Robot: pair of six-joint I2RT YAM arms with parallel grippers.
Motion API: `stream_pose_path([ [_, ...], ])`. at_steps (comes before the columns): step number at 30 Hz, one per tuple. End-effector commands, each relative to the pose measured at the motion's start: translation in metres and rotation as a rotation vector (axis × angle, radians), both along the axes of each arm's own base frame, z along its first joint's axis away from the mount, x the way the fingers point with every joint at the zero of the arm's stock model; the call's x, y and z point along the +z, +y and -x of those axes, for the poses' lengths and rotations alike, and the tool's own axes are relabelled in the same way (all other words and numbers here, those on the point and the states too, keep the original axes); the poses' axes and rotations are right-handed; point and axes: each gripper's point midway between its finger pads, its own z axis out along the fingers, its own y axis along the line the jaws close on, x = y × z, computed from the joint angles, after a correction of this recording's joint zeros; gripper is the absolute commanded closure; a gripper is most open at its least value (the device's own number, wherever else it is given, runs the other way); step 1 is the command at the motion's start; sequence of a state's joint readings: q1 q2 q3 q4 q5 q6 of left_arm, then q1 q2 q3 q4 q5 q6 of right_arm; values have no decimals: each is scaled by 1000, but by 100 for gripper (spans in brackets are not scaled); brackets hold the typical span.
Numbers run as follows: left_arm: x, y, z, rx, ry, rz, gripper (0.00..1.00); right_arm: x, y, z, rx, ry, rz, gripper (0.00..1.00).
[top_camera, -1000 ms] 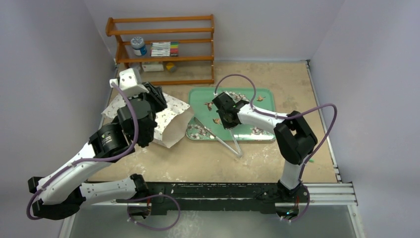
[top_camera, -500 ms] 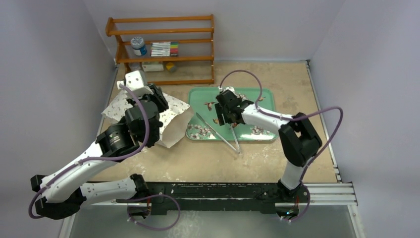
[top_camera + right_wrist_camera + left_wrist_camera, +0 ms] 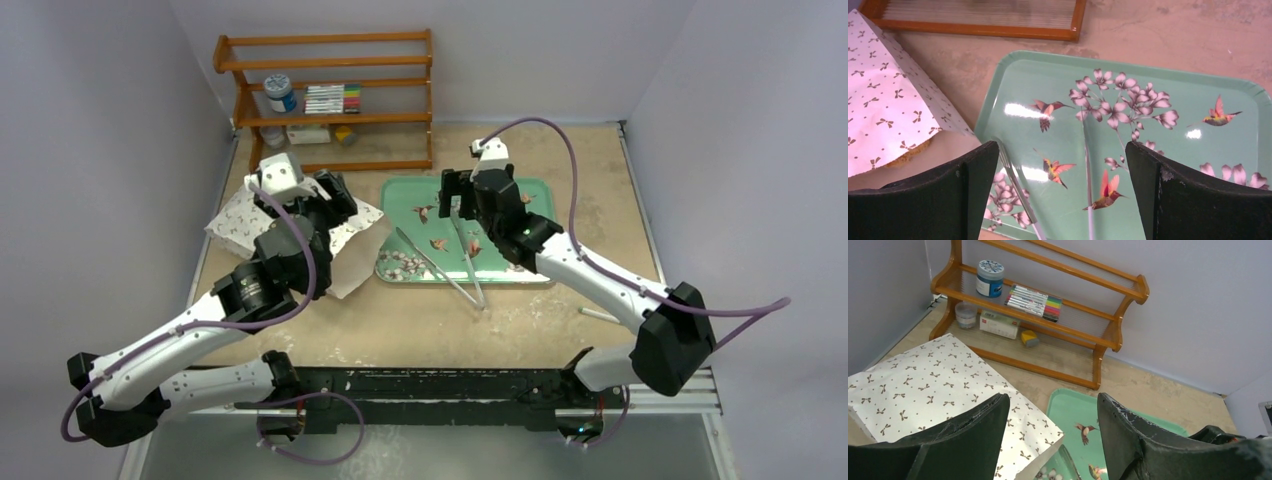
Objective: Take the fake bread out of the paper bag
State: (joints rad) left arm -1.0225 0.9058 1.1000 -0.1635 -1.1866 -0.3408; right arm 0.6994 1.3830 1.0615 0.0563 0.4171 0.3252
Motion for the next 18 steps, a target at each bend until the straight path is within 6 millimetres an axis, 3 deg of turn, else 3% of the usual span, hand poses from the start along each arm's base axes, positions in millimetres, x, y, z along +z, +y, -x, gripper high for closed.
stream_pose_path([
  [1, 17, 6, 0, 44, -25, 30, 35, -3, 7, 2, 38, 13, -16, 0],
  [5, 15, 14, 2, 89, 5, 3, 35, -41, -7, 17, 12, 109, 36, 2],
  [9, 12, 17, 3, 101, 5, 11, 35, -74, 7, 43, 144, 206, 68, 0],
  [18, 11, 21, 4, 124, 13, 10, 26, -123, 15, 80, 186, 330, 165, 0],
])
